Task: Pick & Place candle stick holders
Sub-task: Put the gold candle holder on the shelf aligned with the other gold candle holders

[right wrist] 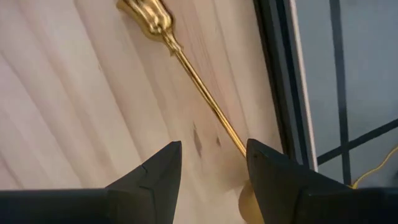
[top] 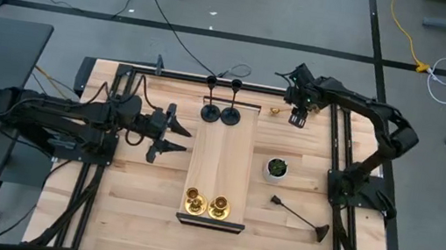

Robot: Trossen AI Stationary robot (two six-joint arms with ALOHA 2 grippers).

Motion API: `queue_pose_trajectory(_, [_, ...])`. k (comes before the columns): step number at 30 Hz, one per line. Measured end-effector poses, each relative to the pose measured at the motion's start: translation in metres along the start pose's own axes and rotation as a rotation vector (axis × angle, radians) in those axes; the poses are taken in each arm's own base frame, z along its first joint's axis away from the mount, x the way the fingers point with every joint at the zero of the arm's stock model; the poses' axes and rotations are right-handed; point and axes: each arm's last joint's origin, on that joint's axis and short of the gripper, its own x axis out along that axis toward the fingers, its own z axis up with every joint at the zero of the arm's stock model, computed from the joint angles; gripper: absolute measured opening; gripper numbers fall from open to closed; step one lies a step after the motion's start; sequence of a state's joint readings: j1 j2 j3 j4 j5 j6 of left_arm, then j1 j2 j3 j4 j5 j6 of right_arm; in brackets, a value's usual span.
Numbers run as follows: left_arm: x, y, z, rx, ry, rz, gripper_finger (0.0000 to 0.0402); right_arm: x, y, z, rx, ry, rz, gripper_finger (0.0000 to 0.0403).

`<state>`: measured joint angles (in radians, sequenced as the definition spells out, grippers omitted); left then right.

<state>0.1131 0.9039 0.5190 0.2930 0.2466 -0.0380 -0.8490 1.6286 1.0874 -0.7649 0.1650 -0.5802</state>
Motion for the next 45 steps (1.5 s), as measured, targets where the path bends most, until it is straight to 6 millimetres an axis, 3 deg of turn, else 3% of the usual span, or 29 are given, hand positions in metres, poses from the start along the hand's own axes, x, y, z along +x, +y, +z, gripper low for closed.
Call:
queue_pose_trajectory(10, [0.0, 0.0, 0.0, 0.009, -0.001, 0.0, 0.0211, 0.026, -0.009, -0.003, 0.017, 0.057, 0.025, 0.0181])
queue_pose_trajectory(29, [0.0, 0.0, 0.0, 0.049, -0.001, 0.004, 0.0211, 0.029, -0.014, 0.0, 0.043, -0.038, 0.077, 0.0181])
queue_pose_trajectory(38, [0.0, 0.0, 0.0, 0.049, 0.0, 0.004, 0.0211, 0.063, -0.011, 0.001, 0.024, 0.079, 0.082, 0.0181])
queue_pose_trajectory(45, [0.0, 0.0, -0.001, 0.048, 0.009, 0.004, 0.0211, 0.056, -0.015, 0.006, 0.027, 0.062, 0.096, 0.0177])
